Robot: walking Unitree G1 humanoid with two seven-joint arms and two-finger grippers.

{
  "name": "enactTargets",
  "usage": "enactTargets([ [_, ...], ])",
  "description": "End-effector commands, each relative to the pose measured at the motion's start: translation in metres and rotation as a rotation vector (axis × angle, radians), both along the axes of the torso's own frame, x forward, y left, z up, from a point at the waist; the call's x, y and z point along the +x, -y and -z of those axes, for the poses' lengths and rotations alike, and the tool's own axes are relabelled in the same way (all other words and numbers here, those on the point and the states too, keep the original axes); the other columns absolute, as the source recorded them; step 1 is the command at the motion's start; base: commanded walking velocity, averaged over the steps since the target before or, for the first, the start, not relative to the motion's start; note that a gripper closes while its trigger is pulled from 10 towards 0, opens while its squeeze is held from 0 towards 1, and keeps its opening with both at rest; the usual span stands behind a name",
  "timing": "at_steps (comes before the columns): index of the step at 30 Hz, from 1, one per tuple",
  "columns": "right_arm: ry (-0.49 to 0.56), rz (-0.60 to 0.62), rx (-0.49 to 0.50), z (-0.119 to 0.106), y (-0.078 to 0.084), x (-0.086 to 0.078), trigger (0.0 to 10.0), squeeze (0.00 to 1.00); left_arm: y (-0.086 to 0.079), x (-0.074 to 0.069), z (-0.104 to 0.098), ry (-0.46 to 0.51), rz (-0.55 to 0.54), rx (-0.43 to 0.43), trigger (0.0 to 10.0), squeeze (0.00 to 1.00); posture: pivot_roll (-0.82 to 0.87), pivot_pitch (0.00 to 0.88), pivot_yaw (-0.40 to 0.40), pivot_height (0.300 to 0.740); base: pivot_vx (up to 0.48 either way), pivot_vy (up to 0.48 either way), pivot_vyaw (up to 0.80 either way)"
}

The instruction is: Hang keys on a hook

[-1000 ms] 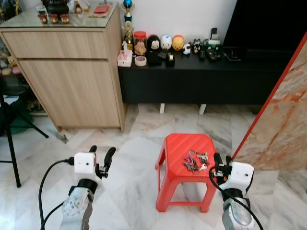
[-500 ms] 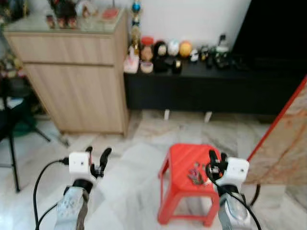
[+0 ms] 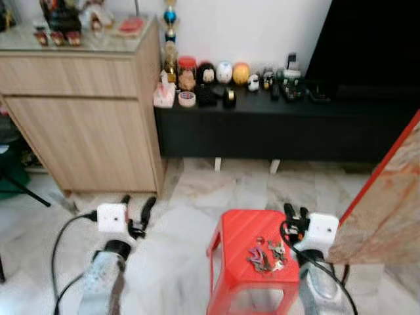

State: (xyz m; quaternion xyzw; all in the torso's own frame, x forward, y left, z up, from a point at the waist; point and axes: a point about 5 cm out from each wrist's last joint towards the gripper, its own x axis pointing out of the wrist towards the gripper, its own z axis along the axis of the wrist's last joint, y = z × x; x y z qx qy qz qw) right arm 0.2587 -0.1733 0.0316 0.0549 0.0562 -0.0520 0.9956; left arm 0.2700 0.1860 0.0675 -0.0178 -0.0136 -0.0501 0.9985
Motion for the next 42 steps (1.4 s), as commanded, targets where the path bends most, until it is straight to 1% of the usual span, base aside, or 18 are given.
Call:
enactTargets([
  [1,0.021,0.004,0.009,-0.005,-0.001,0.003,10.0,0.0,-0.005,-0.002,0.001,-0.01,-0.017,0.009,10.0,0.0,0.06,0.0,-0.077,0.74,0.0,0.0,0.0],
  [5,0.029,-0.006,-0.002,-0.008,-0.002,0.006,10.0,0.0,-0.002,-0.003,0.001,-0.006,-0.01,0.003,10.0,0.0,0.06,0.0,-0.078,0.74,0.0,0.0,0.0],
  [10,0.023,-0.01,-0.011,-0.008,-0.002,0.007,10.0,0.0,-0.002,-0.003,-0.001,0.0,-0.013,0.0,10.0,0.0,0.06,0.0,-0.078,0.74,0.0,0.0,0.0],
  [11,0.013,-0.022,-0.024,-0.008,-0.004,0.008,10.0,0.0,-0.002,-0.002,-0.002,0.003,-0.014,0.0,10.0,0.0,0.06,0.0,-0.078,0.74,0.0,0.0,0.0],
  [12,-0.011,-0.034,-0.015,-0.005,-0.006,0.009,10.0,0.0,-0.003,-0.001,-0.003,0.005,-0.017,0.001,10.0,0.0,0.06,0.0,-0.078,0.74,0.0,0.0,0.0],
  [13,-0.011,-0.034,-0.015,-0.005,-0.006,0.009,10.0,0.0,-0.003,-0.001,-0.003,0.005,-0.017,0.001,10.0,0.0,0.06,0.0,-0.078,0.74,0.0,0.0,0.0],
  [17,-0.022,-0.028,0.002,-0.004,-0.007,0.009,10.0,0.0,-0.004,0.0,-0.003,0.006,-0.021,0.003,10.0,0.0,0.06,0.0,-0.076,0.715,0.0,0.0,0.0],
  [20,-0.025,-0.031,-0.003,-0.004,-0.007,0.01,10.0,0.0,-0.004,0.0,-0.004,0.006,-0.021,0.004,10.0,0.0,0.06,0.0,-0.077,0.7,0.0,0.0,0.0],
  [27,-0.036,-0.044,-0.007,-0.003,-0.01,0.011,10.0,0.0,-0.004,-0.001,-0.002,0.0,-0.024,0.006,10.0,0.0,0.06,0.0,-0.076,0.65,0.0,0.0,0.0],
  [30,-0.02,-0.053,-0.015,-0.005,-0.011,0.011,10.0,0.0,-0.004,-0.001,-0.002,-0.001,-0.025,0.006,10.0,0.0,0.07,0.0,-0.077,0.631,0.0,0.0,0.0],
  [42,-0.046,-0.064,-0.031,-0.001,-0.013,0.01,10.0,0.0,-0.007,-0.002,-0.002,-0.005,-0.031,0.012,10.0,0.0,0.07,0.0,-0.084,0.631,0.0,0.0,0.0],
])
